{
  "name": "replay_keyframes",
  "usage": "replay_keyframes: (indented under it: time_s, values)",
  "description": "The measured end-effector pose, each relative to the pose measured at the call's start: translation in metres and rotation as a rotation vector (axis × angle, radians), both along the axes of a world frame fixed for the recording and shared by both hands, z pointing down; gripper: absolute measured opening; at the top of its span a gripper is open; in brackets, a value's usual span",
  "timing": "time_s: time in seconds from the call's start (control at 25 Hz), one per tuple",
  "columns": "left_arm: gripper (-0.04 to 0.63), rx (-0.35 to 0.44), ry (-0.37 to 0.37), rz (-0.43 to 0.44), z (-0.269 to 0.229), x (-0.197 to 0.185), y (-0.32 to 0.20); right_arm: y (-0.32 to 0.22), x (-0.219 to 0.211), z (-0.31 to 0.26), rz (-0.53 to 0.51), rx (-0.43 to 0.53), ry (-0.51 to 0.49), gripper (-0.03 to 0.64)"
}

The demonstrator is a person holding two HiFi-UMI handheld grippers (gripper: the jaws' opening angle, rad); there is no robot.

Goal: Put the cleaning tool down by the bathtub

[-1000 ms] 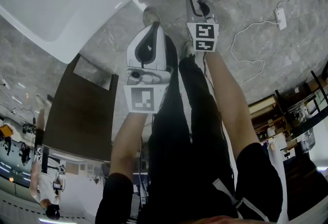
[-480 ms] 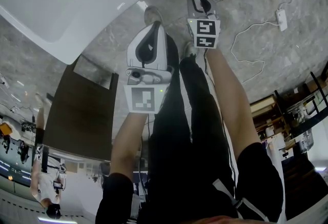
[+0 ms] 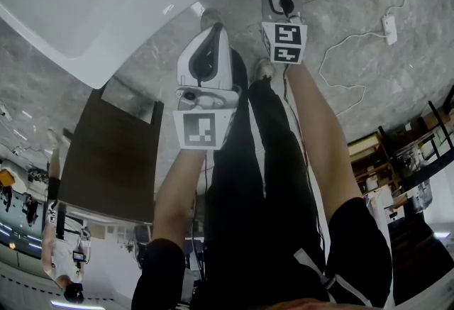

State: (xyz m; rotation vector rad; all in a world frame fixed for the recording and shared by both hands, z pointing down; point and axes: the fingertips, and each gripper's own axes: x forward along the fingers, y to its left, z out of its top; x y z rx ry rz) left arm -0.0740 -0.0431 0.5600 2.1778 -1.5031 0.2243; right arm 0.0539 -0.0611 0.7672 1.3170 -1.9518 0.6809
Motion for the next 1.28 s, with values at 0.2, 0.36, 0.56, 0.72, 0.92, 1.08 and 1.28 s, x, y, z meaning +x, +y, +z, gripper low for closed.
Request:
replay_keyframes:
  time_s: [0.2,0.36,0.56,0.72,0.92,1.08,1.28]
  values:
    - [0.008,-0.025,-0.001,-0.009,0.014,0.002,-0.002,-0.004,0.001,0.001,-0.01,-0.004,0.001,0.086]
    - [0.008,-0.038,0.008,-0.019,0.022,0.003,-0.004,-0.004,0.0,0.001,-0.013,-0.004,0.003,0.086]
    - [0.008,-0.041,0.009,-0.026,0.025,0.001,-0.009,-0.007,-0.003,0.003,-0.018,-0.002,0.001,0.086]
    - [0.008,-0.042,0.008,-0.027,0.027,-0.001,-0.01,-0.01,-0.006,0.004,-0.022,0.0,-0.002,0.086]
    - [0.008,-0.046,0.005,-0.026,0.027,-0.002,-0.011,-0.017,-0.01,0.002,-0.023,-0.001,-0.002,0.086]
    - [0.008,-0.05,0.006,-0.021,0.03,0.0,-0.012,-0.02,-0.01,0.006,-0.023,0.001,-0.003,0.086]
    - [0.008,-0.045,0.006,-0.022,0.029,-0.001,-0.015,-0.025,-0.013,0.008,-0.029,-0.007,0.0,0.086]
